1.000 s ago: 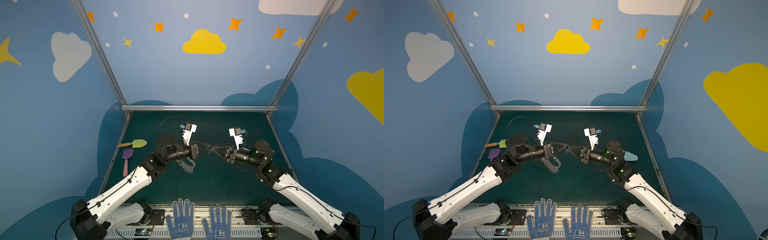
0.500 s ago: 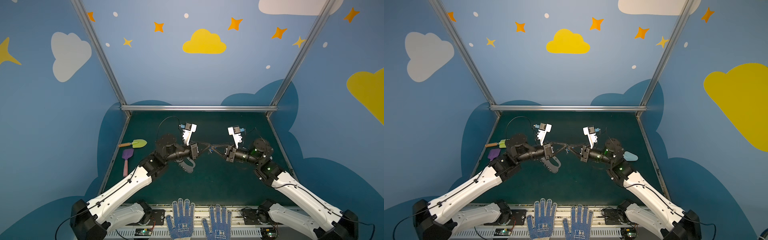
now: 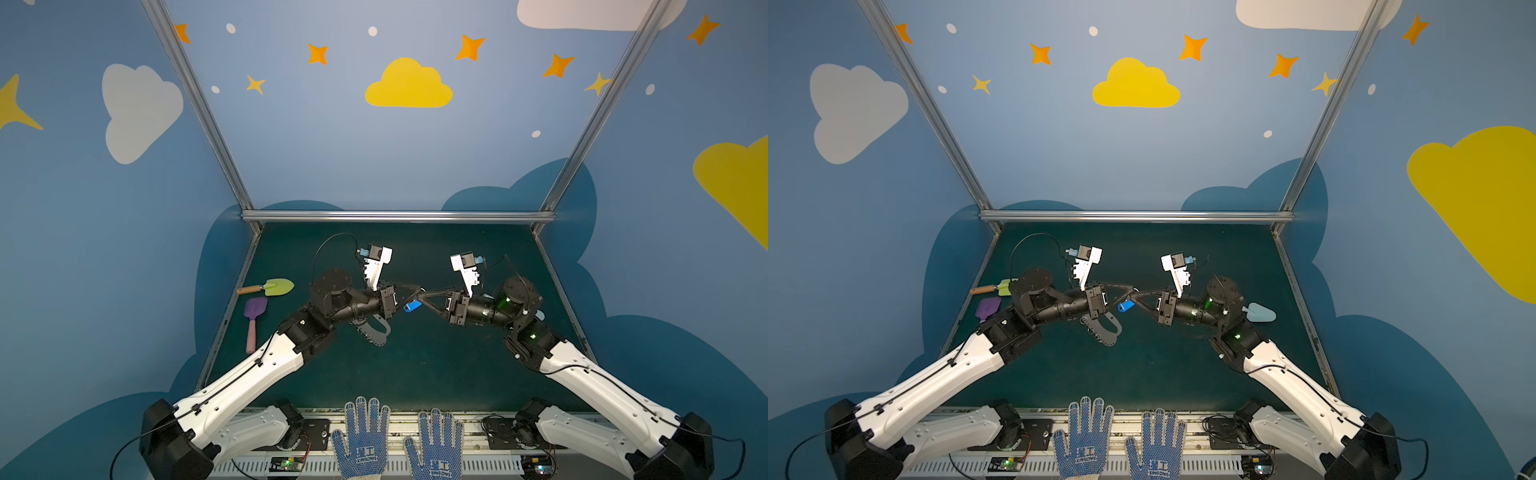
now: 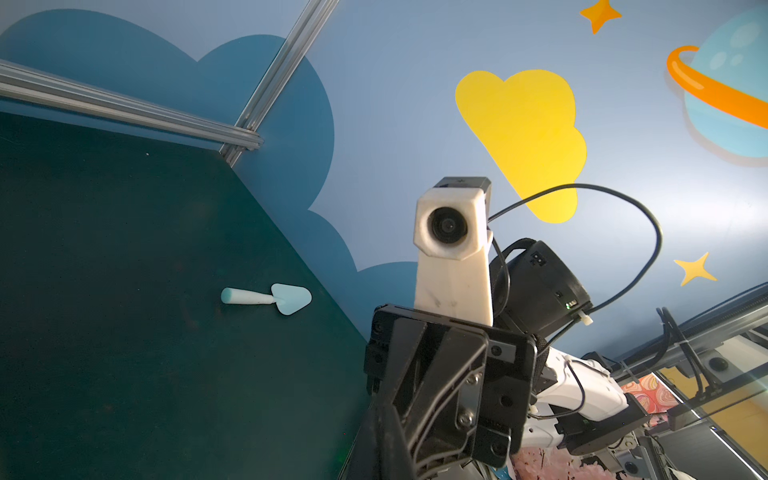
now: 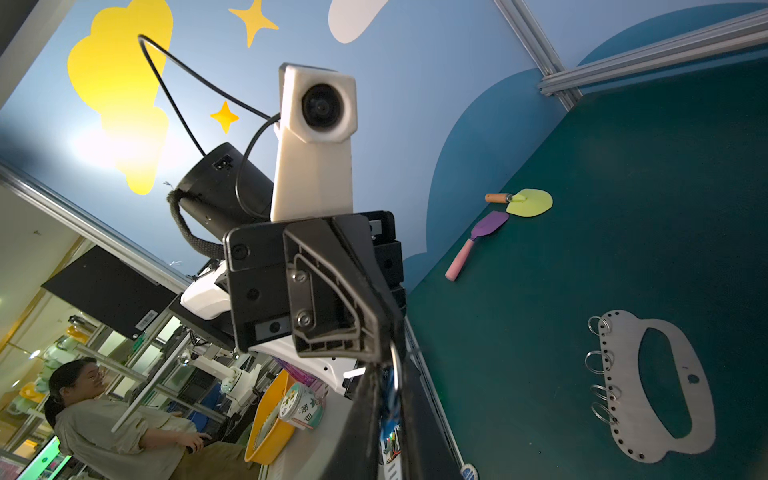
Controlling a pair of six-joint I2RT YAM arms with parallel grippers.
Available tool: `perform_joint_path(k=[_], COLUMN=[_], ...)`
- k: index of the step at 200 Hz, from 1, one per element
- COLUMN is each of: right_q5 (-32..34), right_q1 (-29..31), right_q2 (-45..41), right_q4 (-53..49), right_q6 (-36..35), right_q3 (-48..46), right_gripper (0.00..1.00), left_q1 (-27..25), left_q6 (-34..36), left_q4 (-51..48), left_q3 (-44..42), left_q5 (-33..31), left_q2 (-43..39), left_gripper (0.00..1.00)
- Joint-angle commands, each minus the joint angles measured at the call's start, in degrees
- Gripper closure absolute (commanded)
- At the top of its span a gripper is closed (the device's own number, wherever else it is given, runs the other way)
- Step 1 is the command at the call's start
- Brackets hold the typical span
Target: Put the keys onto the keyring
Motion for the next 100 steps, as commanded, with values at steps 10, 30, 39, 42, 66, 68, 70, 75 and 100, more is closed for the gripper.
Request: perform_joint_path(k=[10,30,39,42,66,68,70,75,100], right_q5=[0.84,-0.05,0.90,1.10,3.18,3.19,3.33,3.37,3.11], right_q1=[0.49,0.64,0.57,0.53,0.26,0.28,0.28,0.22,0.21], right_q2=[-1.76,-1.12,-1.56,-1.75,-4.02,-4.13,-4.26,-4.41,-4.08], right_q4=[0.16,0.26,0.23,0.12,-1.85,-1.93,-2.19,-2.40,-2.75], right_q6=[-0.74,-0.29,-0.29,-0.35,-1.83,-1.89,-2.01,-2.07,-1.66], right_q3=[0.79,0.98,0.68,0.62,0.62,0.64,0.73,0.75,0.25], right_gripper=[0.71,0.69,0.69,0.69,0.65,0.65,0.66,0.67,0.70], left_q1=[-0.21,-0.26,-0.25,-0.24,-0.25,-0.27,-0.25,-0.19,-0.32], left_q6=[-0.07,0.21,0.24,0.26,0.24,0.24,0.30,0.34,0.29], left_q4=[0.75,0.38,0.20,0.19,0.07,0.05,0.03,0.02,0.35], left_q3=[-1.31,-1.54,-1.55,-1.53,-1.70,-1.68,-1.71,-1.68,-1.73], left_q5=[-1.21,-1.78,-1.76,-1.76,-1.76,-1.76,-1.81,-1.85,-1.96], left_q2=[-1.71,-2.36,-2.47,-2.47,-2.67,-2.65,-2.65,-2.65,-2.76], left_gripper=[0.96,0.96,0.96,0.96,0.96,0.96,0.96,0.96,0.96])
